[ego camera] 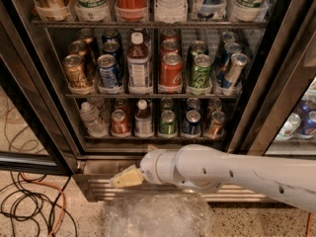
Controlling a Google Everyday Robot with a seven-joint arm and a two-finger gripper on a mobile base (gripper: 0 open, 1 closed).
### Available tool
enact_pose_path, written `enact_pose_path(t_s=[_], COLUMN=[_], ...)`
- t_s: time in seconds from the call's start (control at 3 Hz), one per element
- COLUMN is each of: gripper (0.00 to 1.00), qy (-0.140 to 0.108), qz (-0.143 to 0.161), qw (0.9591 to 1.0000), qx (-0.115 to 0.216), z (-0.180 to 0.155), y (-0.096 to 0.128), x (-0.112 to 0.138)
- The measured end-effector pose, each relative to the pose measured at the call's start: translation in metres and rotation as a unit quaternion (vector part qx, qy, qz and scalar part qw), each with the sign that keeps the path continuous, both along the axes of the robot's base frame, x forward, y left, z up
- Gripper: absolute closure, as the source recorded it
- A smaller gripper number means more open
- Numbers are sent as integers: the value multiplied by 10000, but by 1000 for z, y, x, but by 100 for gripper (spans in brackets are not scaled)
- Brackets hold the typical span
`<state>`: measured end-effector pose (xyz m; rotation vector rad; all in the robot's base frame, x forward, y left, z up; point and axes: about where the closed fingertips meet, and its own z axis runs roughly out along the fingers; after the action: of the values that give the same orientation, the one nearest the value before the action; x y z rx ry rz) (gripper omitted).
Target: Pick coke can from bottom shelf of fridge
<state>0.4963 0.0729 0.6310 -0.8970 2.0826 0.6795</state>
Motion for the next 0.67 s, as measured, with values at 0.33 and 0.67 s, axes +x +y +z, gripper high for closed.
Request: enact_pose_path(t_s=[0.33, 0.67], gripper=[0, 0], qy=[-27, -56], qz=[-39, -110], qw=[9996, 9988], qx=[271, 481], z=[-8, -15], y=[29, 53], x=[5, 16])
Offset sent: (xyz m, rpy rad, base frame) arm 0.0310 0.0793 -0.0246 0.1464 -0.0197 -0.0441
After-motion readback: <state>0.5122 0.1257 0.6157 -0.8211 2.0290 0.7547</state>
